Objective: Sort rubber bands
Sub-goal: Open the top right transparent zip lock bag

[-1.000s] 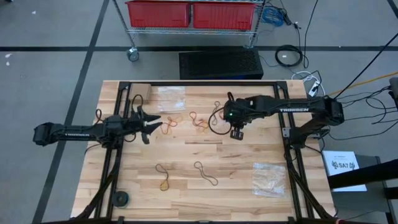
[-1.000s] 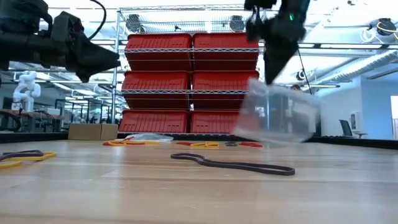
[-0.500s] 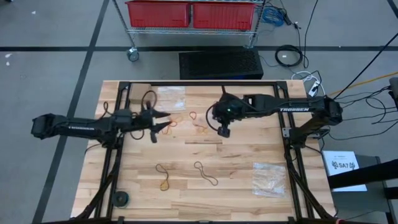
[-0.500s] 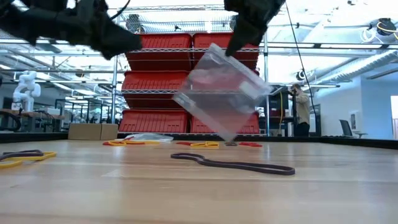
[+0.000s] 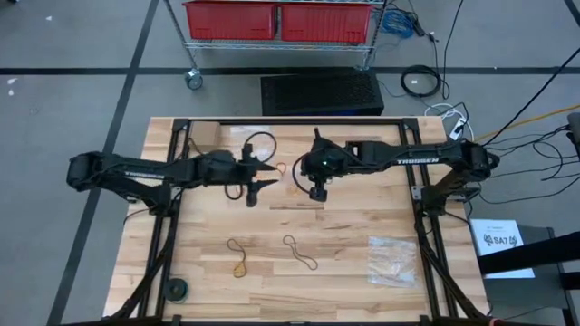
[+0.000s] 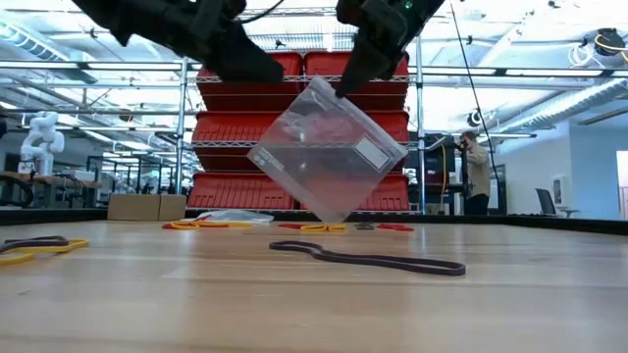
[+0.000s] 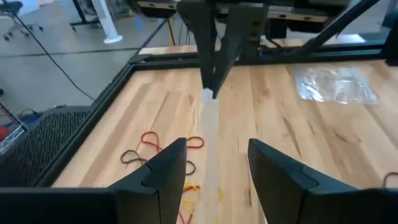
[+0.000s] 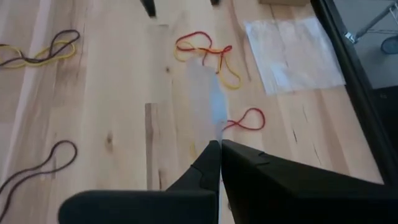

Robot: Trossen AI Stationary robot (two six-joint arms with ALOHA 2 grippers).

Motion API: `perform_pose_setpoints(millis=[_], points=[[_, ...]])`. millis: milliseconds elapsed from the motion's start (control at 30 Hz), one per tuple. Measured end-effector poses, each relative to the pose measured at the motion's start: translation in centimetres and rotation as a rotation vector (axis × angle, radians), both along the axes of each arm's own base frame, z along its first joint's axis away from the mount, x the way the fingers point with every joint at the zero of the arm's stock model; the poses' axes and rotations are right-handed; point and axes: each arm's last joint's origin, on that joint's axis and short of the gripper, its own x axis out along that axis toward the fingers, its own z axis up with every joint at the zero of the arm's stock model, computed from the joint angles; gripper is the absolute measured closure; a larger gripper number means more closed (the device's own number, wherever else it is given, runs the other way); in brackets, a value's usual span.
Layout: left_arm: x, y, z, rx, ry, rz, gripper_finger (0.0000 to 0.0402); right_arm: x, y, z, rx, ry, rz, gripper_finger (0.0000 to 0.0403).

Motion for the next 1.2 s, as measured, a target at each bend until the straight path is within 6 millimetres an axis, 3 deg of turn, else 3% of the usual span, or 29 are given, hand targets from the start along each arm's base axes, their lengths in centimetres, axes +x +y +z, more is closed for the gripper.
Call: perform_pose_setpoints(millis=[467, 667, 800, 1033, 1200], points=[[2.8, 0.0, -0.8, -0.072, 0.052, -0.047, 0.0223, 1.3, 0.9, -1.0, -0.007, -0.013, 0.07, 0.0403], [3.1, -0.2, -1.2, -0.086, 0.074, -0.041, 0.0231, 1.3, 0.9, -1.1, -0.01, -0.007, 0.075, 0.0403], [3.1, -0.2, -1.2, -0.086, 0.081, -0.037, 0.0271, 1.3, 0.9, -1.1, -0.01, -0.008, 0.074, 0.0403], [3.1, -0.1, -1.2, -0.084, 0.075, -0.033, 0.0388, 1.3, 0.9, -1.1, 0.002, -0.009, 0.062, 0.0403], [3.2, -0.1, -1.1, -0.082, 0.064, -0.032, 0.0396, 1.3, 0.9, -1.1, 0.004, -0.01, 0.057, 0.0403]])
